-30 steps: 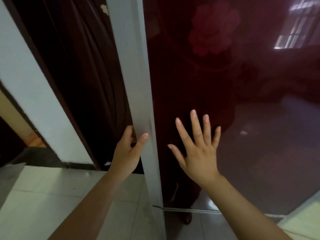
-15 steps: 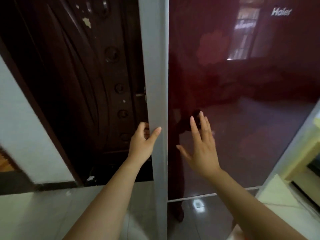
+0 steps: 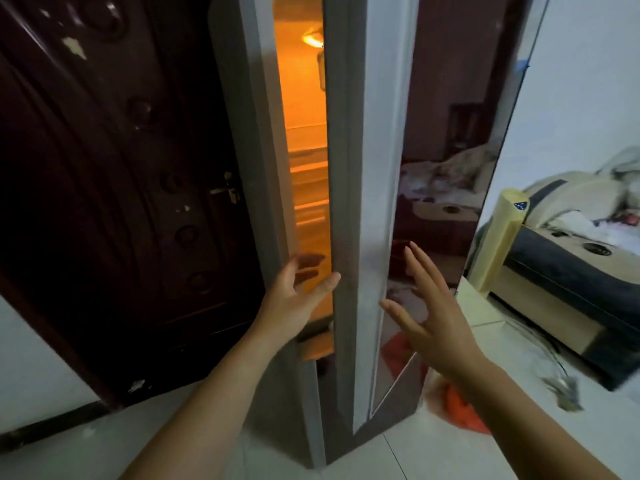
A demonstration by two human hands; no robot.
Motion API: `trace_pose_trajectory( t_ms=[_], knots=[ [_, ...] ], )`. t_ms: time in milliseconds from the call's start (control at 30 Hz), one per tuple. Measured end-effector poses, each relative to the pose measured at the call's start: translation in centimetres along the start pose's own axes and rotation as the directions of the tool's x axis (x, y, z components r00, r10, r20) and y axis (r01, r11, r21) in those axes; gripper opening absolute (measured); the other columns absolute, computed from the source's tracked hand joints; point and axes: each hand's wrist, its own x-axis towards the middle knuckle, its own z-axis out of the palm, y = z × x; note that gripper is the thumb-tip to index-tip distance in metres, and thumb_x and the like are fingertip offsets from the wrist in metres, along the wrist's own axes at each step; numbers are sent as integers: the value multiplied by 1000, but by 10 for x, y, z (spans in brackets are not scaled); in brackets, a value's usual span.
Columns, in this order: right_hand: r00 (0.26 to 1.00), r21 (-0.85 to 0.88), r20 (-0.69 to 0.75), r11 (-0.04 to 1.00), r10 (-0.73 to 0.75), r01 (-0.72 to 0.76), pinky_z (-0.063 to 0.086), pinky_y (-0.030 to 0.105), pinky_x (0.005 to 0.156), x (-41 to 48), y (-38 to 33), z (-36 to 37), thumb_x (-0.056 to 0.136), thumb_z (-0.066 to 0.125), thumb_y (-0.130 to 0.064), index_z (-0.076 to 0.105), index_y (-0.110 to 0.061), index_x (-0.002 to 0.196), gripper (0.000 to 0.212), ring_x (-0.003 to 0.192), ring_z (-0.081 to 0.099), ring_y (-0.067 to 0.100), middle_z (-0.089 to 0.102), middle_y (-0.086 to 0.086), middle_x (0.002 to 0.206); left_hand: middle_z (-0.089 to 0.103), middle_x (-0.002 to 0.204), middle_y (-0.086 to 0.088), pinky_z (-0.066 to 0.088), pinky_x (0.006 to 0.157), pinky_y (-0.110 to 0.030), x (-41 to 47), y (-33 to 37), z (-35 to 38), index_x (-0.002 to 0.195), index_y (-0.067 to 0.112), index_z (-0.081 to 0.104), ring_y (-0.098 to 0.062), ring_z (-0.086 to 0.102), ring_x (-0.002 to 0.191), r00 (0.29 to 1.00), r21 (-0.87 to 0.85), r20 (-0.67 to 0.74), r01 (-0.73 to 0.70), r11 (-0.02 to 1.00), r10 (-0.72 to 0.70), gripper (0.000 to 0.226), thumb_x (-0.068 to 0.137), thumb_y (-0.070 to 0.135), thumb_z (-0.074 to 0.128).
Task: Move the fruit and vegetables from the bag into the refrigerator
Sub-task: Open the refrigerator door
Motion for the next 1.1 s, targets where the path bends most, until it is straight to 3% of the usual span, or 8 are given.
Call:
trace_pose_trajectory(
  t_ms=[100,200,333,500,567,667,900,1100],
  knots=[
    [1000,-7,5,1000,12,-12,23,-8,86,-17,-10,-11,73,51,-65,3,-45,142,87,124,4,-30,-6,-31,152,53,124,16,45,97,-28,-9,16,15,127,32,47,3,50,112,994,-58,107,34,998,-28,48,82,46,56],
    [999,-25,11,999,37,-36,24,-7,84,-30,-12,-17,71,55,-67,0,-36,148,100,125,7,-26,-13,-27,153,54,116,28,42,92,-18,-25,23,39,116,45,49,11,49,107,986,-97,164,47,994,-30,25,93,40,43],
    [999,-46,5,998,49,-49,19,-13,79,-44,-6,-27,75,64,-54,-4,-34,147,101,126,4,-19,-16,-27,150,51,108,34,44,85,-19,-45,29,66,108,57,45,19,51,93,990,-146,133,66,987,-46,21,95,41,39],
    [998,-50,20,997,54,-53,20,-9,87,-65,8,-56,81,64,-49,1,-32,149,94,124,5,-18,-9,-22,154,54,119,24,48,92,-29,-67,36,101,112,55,49,9,53,106,997,-200,62,52,978,-41,24,94,41,40],
    [996,-36,30,996,79,-78,27,9,105,-75,15,-71,81,62,-51,3,-31,149,92,131,8,-11,-5,-18,157,49,129,17,49,93,-28,-78,43,119,119,51,46,0,49,115,998,-210,34,58,976,-52,28,94,42,40],
    [995,-35,35,995,92,-91,32,31,112,-91,24,-98,83,61,-49,7,-28,150,88,142,15,5,1,-13,158,43,139,11,46,97,-33,-95,54,150,126,47,41,-8,43,125,998,-191,-6,63,980,-65,32,94,43,40],
    [999,-49,-52,999,15,-18,41,34,108,-139,57,-168,87,62,-29,20,-25,148,74,138,29,8,20,-9,155,42,135,14,43,97,-35,-125,84,231,129,42,39,-8,39,127,997,-200,-5,74,977,-76,34,95,42,37],
    [989,-20,-123,996,82,-85,45,19,98,-171,96,-220,85,64,-25,26,-25,146,72,128,41,5,31,-8,148,37,116,30,41,99,-30,-139,103,296,123,49,35,3,33,118,990,-136,135,65,989,-47,27,97,41,33]
  ],
)
